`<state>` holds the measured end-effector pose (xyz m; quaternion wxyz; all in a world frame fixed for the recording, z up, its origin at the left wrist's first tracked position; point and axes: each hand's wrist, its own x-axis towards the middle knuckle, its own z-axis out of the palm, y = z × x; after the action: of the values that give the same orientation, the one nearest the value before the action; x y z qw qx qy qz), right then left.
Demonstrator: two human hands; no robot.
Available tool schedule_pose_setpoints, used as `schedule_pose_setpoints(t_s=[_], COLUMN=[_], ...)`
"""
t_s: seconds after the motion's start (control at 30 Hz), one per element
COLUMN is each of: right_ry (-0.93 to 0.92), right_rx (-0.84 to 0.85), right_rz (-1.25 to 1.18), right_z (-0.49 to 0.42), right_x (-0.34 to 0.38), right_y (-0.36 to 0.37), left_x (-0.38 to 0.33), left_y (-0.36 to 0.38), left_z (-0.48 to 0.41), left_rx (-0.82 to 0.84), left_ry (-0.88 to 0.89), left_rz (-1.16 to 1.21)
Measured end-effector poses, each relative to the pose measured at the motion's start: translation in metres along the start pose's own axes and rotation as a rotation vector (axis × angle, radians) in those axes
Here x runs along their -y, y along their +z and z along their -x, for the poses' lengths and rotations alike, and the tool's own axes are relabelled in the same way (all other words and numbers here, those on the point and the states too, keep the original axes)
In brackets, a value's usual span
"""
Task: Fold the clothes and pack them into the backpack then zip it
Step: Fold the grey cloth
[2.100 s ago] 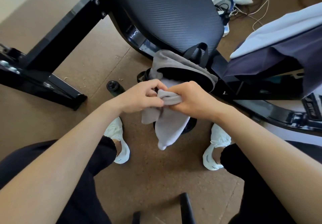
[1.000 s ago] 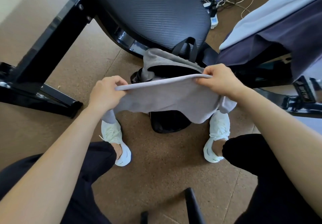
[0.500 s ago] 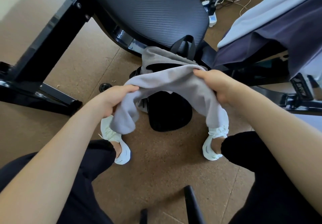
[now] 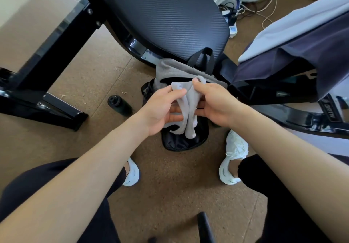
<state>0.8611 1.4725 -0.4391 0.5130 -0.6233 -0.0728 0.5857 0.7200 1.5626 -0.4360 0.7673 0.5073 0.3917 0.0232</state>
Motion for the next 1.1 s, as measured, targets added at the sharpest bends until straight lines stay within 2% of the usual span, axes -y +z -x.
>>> schedule_pose_setpoints(t_s=[0.37,0.53,0.73,1.1], right_ry=[-0.003,-0.067,-0.149,-0.591], right_rx=[0.141,0.197,0.167,0.076], right_rz=[-0.150,0.073,0.365,0.601], right_z=[0.008,0.010,0.006,0.007], right_x=[0.012,0.013,0.004,-0.013], right_y=[0.003,-0.001,-0.006,0.007], left_x=[0.005,0.000,-0.006,-0.011], left_y=[0.003,-0.001,-0.021,-0.028], left_z=[-0.005,-0.006,-0.012,-0.011], left_rx=[-0.079,-0.091,-0.211,-0.486], left_ry=[0.091,0.062,0.062,0.059], left_rz=[-0.090,0.069,0.211,0.390])
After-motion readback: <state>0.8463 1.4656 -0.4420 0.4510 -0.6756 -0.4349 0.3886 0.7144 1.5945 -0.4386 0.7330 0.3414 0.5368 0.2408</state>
